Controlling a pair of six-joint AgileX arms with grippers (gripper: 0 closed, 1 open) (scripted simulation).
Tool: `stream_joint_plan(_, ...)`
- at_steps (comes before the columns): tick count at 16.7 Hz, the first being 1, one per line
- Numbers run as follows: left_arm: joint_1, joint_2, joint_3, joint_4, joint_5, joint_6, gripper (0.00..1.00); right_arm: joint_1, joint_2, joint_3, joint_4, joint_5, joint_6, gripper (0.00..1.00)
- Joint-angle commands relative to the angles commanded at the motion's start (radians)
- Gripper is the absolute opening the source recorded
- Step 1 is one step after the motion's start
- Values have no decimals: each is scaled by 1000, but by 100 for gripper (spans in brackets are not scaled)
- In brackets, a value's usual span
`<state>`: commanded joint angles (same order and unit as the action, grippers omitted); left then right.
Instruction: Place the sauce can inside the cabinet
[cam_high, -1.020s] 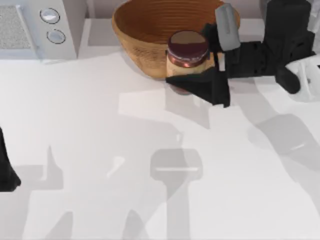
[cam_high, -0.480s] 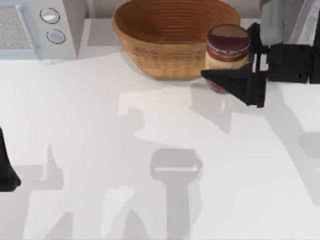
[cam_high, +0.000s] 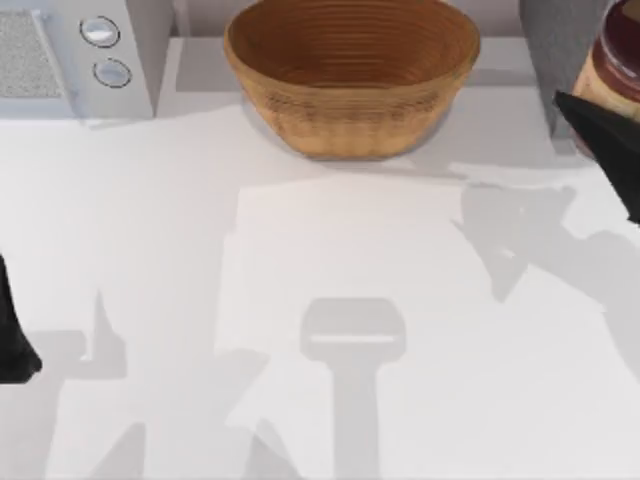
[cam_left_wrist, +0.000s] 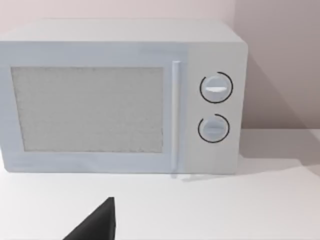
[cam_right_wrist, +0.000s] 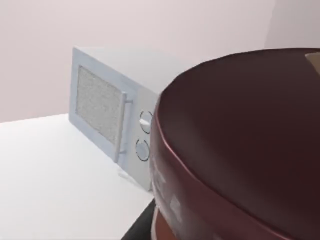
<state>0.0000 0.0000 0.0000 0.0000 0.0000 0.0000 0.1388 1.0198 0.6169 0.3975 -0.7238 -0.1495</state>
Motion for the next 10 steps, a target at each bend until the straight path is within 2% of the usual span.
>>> stream_joint_plan(6,0,0,0,0,0,0,100,-42,-395,-196,-104,245,36,0)
stream_joint_plan(10,0,0,0,0,0,0,100,-69,-749,-382,-211,483,74,0)
